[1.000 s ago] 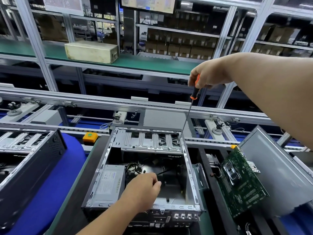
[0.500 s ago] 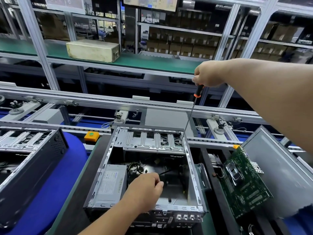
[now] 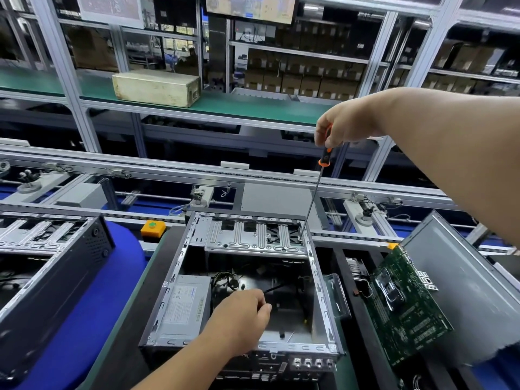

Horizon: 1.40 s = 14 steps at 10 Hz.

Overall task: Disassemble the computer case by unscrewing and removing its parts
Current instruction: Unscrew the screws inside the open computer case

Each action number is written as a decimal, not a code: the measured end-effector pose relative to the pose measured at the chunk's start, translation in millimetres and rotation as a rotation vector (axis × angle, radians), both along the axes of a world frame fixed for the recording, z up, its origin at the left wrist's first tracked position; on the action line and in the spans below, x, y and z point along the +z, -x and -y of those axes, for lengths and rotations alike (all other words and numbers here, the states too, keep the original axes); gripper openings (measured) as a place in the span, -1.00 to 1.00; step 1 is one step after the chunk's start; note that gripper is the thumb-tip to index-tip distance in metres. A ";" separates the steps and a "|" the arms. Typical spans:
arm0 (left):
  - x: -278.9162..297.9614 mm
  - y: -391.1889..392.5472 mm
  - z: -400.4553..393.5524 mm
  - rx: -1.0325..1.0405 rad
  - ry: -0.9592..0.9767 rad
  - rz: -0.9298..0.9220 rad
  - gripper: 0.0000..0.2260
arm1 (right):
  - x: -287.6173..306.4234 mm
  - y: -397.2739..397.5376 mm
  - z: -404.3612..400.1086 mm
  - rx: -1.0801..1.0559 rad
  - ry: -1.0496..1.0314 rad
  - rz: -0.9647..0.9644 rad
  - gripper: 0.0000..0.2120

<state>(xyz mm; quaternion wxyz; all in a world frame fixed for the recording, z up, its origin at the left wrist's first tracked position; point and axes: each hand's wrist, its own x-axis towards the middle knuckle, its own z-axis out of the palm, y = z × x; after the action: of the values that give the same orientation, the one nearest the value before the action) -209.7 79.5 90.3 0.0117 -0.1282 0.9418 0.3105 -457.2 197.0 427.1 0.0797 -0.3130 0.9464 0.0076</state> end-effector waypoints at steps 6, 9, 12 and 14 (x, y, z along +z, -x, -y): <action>0.9 0.2 -0.6 0.011 0.026 0.004 -0.72 | -18.9 4.9 -8.3 -0.050 0.147 -0.177 -0.91; 2.3 0.7 -0.7 0.004 -0.003 0.018 -0.73 | -11.1 -3.8 -4.8 -0.049 0.116 -0.106 -0.86; 3.0 -1.1 -0.6 0.005 -0.001 0.012 -0.74 | -33.7 1.2 -5.2 -0.132 0.025 -0.493 -0.55; 1.8 -0.3 -0.5 0.011 -0.004 0.017 -0.74 | -27.9 4.1 -8.6 -0.083 0.281 -0.172 -0.87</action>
<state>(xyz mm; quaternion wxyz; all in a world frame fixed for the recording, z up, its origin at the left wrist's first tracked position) -209.4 79.9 92.0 0.0182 -0.1361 0.9404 0.3112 -461.2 205.6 399.2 -0.0458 -0.2798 0.9536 -0.1016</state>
